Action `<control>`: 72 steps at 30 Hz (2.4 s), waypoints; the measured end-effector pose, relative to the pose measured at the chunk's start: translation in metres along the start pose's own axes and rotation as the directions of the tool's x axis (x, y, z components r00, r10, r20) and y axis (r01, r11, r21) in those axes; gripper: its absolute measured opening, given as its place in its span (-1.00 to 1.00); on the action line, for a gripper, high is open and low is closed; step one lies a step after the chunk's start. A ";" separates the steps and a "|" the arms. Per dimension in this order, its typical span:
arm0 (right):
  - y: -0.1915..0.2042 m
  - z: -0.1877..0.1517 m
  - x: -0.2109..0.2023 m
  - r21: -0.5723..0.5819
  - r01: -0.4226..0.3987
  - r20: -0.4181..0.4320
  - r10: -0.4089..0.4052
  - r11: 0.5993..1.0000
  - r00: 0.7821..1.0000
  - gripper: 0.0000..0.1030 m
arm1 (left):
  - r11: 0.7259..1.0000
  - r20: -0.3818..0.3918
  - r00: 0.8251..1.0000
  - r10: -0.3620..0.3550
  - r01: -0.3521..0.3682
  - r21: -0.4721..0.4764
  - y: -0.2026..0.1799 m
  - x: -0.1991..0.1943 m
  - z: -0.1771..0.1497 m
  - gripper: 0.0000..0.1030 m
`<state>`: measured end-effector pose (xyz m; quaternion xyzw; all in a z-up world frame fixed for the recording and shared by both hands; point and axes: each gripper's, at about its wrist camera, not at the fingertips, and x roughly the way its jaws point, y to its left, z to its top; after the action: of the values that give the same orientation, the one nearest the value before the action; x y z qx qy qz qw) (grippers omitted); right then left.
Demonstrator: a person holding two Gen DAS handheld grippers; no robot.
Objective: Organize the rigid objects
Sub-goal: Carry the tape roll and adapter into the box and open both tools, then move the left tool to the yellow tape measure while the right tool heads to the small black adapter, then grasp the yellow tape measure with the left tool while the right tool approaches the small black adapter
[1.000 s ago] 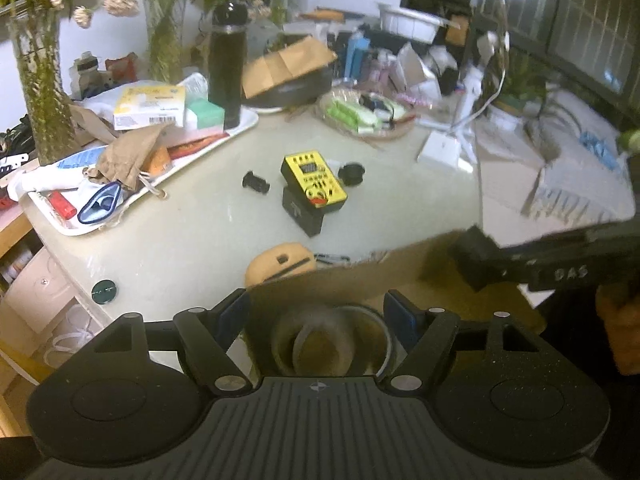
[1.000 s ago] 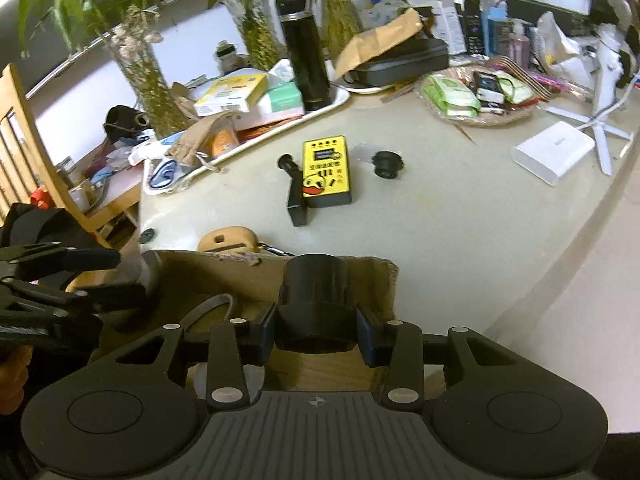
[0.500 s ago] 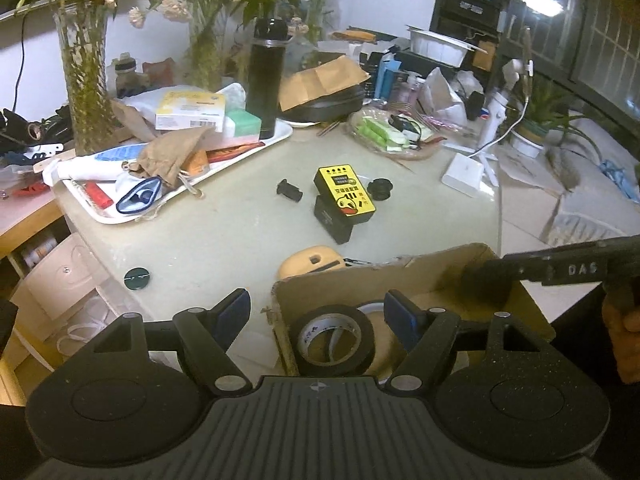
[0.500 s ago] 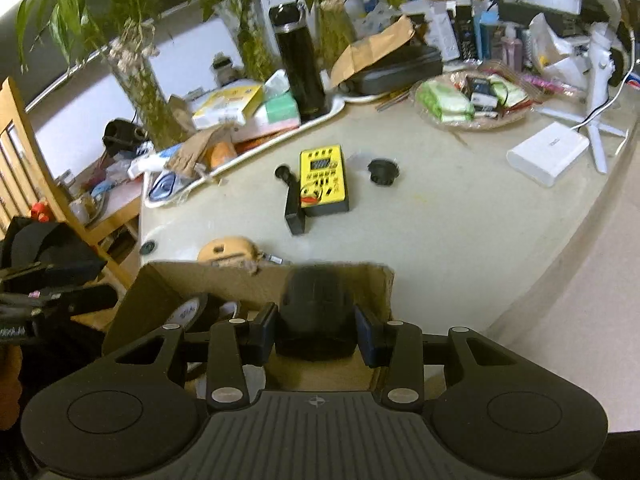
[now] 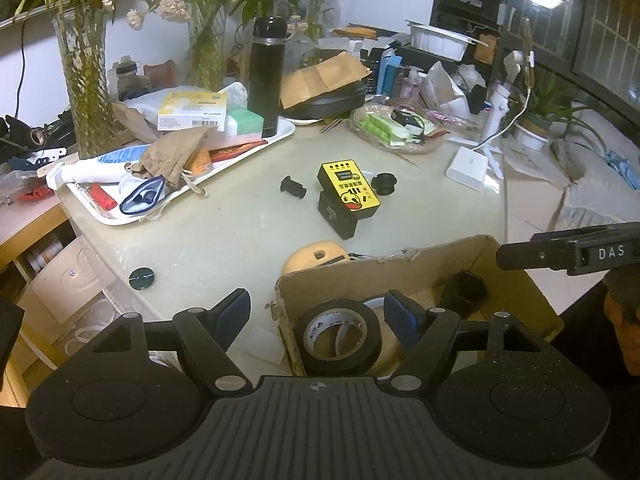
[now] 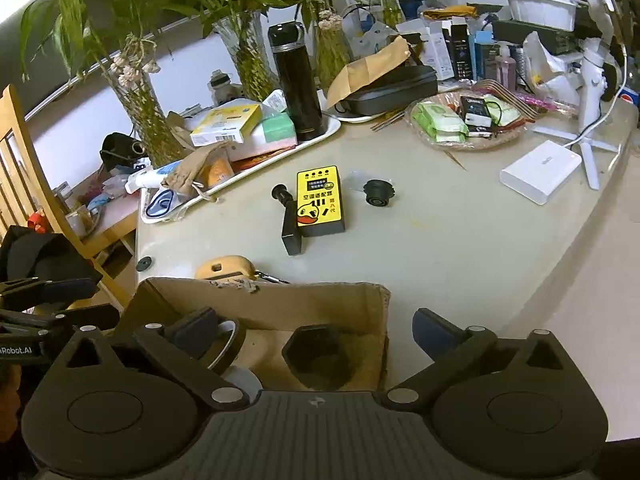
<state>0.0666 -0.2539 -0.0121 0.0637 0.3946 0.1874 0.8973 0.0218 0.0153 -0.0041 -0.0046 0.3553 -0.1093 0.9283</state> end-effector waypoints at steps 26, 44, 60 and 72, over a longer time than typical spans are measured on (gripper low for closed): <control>-0.014 0.019 0.015 0.083 0.021 -0.009 -0.020 0.996 1.000 1.00 | 0.999 -0.041 0.998 -0.043 0.043 -0.015 0.014 0.030 0.025 0.42; -0.018 0.025 0.029 0.022 0.036 -0.010 -0.035 0.999 0.999 1.00 | 0.999 -0.139 0.989 -0.043 0.046 0.012 0.021 0.085 0.049 0.42; -0.030 0.068 0.077 -0.090 0.060 -0.008 -0.061 0.994 0.998 1.00 | 0.994 -0.315 0.944 -0.101 0.105 -0.006 0.024 0.145 0.063 0.41; -0.049 0.087 0.102 -0.074 0.083 -0.028 -0.086 0.994 0.996 1.00 | 0.984 -0.448 0.879 -0.166 0.176 -0.020 0.021 0.173 0.066 0.41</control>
<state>0.2072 -0.2563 -0.0360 0.0111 0.4038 0.1645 0.8999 0.1947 -0.0040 -0.0709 -0.0006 0.5562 -0.1926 0.8084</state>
